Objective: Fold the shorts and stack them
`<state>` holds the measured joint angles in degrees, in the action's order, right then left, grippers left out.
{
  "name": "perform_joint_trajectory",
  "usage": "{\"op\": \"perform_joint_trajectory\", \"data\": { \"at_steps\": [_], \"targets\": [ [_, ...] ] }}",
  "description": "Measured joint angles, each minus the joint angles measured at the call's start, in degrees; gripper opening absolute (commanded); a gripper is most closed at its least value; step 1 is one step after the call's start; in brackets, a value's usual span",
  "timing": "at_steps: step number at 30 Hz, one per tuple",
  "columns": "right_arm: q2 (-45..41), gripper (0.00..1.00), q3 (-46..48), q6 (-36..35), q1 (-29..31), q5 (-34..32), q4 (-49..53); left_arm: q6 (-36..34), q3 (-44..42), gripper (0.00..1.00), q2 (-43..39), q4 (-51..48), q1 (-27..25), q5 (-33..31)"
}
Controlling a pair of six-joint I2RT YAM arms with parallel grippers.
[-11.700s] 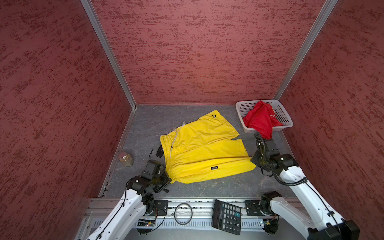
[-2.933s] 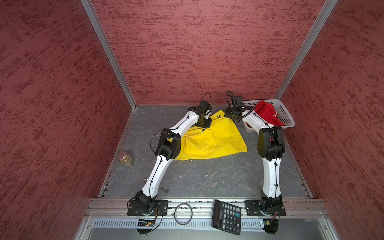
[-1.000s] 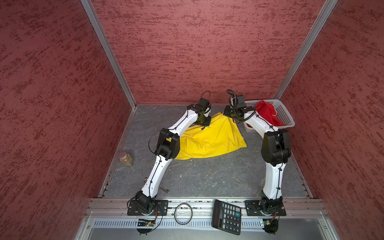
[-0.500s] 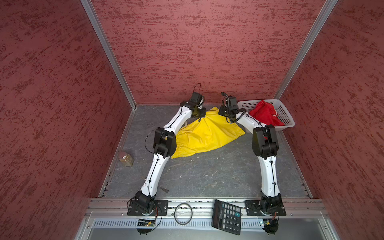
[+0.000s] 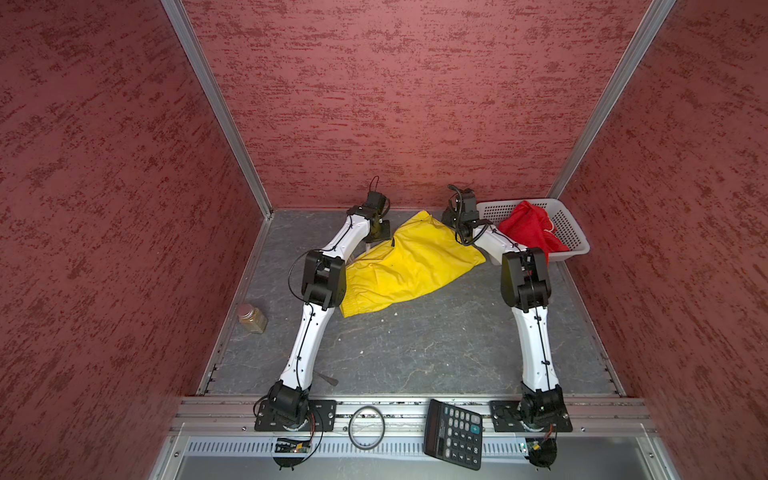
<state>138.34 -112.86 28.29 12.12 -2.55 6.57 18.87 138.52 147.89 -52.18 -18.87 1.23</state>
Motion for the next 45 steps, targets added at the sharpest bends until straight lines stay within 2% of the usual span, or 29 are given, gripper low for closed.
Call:
{"op": "perform_joint_trajectory", "data": {
  "at_steps": [3,7,9,14,18,24,30,40,45],
  "targets": [
    [-0.2,0.53,0.5,0.0,0.3,0.2,-1.8,0.7,-0.6,0.59,-0.7,-1.0,-0.1,-3.9],
    [-4.6,0.52,7.6,-1.1,1.5,0.2,-3.3,1.3,-5.3,0.61,-4.8,-2.4,-1.3,-8.3],
    [-8.3,0.52,12.8,-2.0,2.7,0.1,-3.7,1.5,-9.4,0.63,-8.6,-2.4,-2.3,-9.7],
    [-18.5,0.53,25.7,-3.9,7.8,-0.4,-4.3,2.3,-23.5,0.79,-22.1,-0.3,-6.0,-11.4],
    [-21.8,0.55,32.3,-4.0,10.6,-0.2,-4.5,3.0,-33.7,0.83,-30.9,1.8,-7.5,-11.9],
    [-21.5,0.55,39.1,-3.2,9.8,-0.1,-2.6,5.9,-49.9,0.93,-40.3,3.4,-5.6,-13.2],
    [-24.1,0.55,45.9,-2.3,10.0,0.3,-4.9,8.8,-61.6,0.92,-48.8,4.2,-3.7,-12.9],
    [-38.8,0.55,65.1,2.6,15.2,0.6,-7.0,11.3,-71.1,0.94,-55.3,6.0,1.2,-12.2],
    [-46.3,0.58,71.4,5.7,19.1,1.9,-3.8,11.6,-70.8,0.95,-56.7,6.0,4.1,-11.4]
  ]
}}
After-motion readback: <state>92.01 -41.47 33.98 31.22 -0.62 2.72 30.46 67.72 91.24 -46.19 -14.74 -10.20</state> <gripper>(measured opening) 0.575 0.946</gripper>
